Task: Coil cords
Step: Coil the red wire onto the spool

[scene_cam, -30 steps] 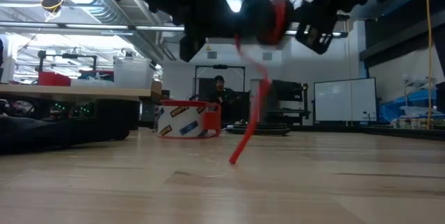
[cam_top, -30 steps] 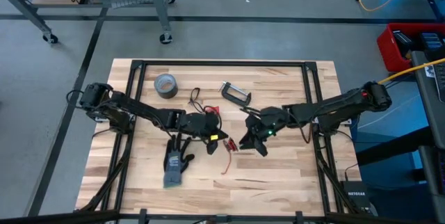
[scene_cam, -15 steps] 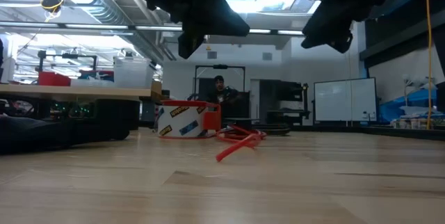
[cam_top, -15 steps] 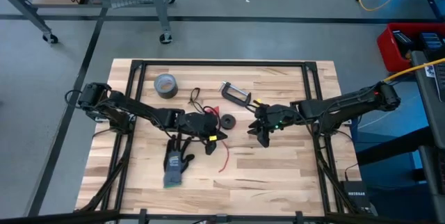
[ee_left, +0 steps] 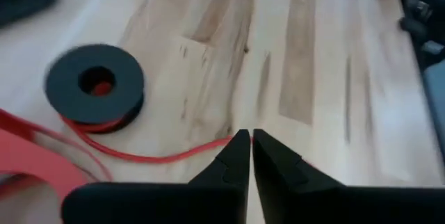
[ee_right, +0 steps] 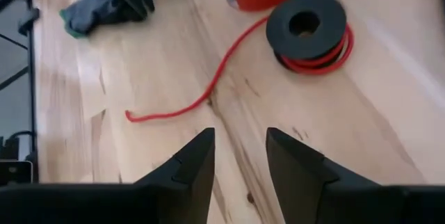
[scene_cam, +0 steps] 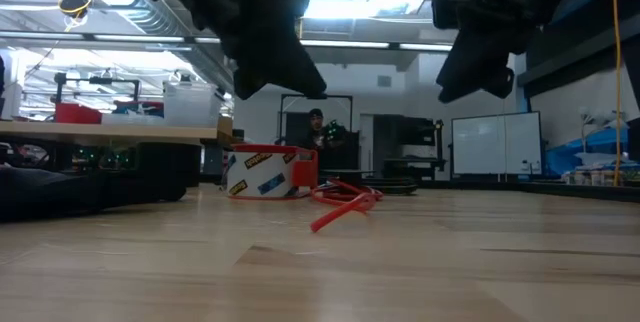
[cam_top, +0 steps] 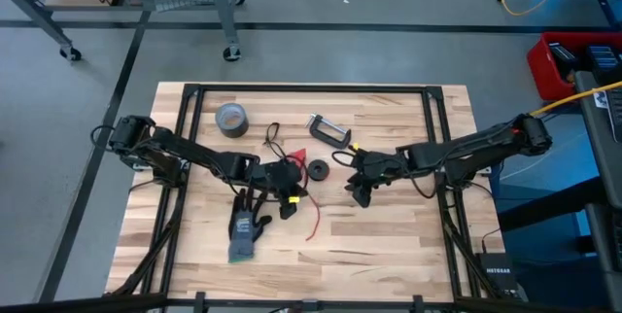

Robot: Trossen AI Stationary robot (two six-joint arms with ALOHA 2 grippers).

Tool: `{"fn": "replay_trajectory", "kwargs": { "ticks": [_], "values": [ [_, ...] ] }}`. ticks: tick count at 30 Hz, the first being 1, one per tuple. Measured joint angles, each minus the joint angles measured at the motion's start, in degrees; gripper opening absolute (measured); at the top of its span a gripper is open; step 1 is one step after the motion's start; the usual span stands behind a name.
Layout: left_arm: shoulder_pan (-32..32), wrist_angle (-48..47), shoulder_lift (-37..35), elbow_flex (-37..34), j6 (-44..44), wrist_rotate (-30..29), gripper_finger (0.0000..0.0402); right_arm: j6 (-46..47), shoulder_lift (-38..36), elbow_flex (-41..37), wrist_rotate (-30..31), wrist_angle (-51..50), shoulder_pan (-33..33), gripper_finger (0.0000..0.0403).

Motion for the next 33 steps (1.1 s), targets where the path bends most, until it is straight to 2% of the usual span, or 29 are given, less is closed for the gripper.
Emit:
{"fn": "replay_trajectory", "kwargs": {
  "ticks": [6,11,13,22,33],
  "values": [
    [0.8,1.0,0.0,0.0,8.9,-5.7,0.0063,0.0,2.2,0.0,-0.1,1.8,0.0,0.0134],
    [2.5,1.3,0.0,0.0,8.9,-8.7,0.0104,-2.1,4.0,0.0,8.3,7.6,-0.3,0.0134],
    [3.0,2.6,0.1,0.0,6.5,-8.7,0.0108,-2.4,5.3,0.0,9.3,8.8,-1.7,0.0134],
    [2.7,3.6,0.1,0.0,4.0,-8.7,0.0093,-3.6,14.3,0.0,0.6,15.5,-9.3,0.0134],
    [1.1,3.5,0.1,0.0,5.4,-8.6,0.0089,-4.7,17.9,-0.1,-9.2,20.0,-16.3,0.0133]
  ]
}}
